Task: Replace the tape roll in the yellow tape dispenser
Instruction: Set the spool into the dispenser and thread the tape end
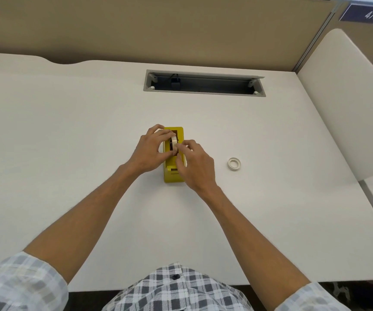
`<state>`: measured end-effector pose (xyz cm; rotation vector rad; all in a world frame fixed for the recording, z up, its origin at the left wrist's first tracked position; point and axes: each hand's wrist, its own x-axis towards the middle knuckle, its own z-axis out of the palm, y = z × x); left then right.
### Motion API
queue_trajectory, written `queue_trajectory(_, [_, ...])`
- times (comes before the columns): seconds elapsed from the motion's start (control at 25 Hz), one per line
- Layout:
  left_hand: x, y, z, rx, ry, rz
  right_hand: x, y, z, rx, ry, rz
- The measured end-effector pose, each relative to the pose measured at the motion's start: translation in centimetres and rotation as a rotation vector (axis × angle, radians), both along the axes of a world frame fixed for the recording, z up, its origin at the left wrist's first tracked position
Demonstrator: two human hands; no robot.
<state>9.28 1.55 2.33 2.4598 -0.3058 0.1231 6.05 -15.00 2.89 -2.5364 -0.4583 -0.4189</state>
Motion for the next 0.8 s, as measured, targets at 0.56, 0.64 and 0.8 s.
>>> queue_trajectory(0.56, [0.2, -0.6, 1.1, -0.098, -0.125, 0.105, 0.6, 0.7, 1.4, -0.197, 0.098, -0.017])
queue_trajectory(0.64, [0.2, -0.5, 1.0, 0.035, -0.124, 0.104, 0.7, 0.8, 1.5, -0.203, 0.1, -0.022])
queue_trajectory(0.8, [-0.2, -0.7, 0.9, 0.056, -0.149, 0.079, 0.8, 0.9, 1.8, -0.216, 0.106, -0.028])
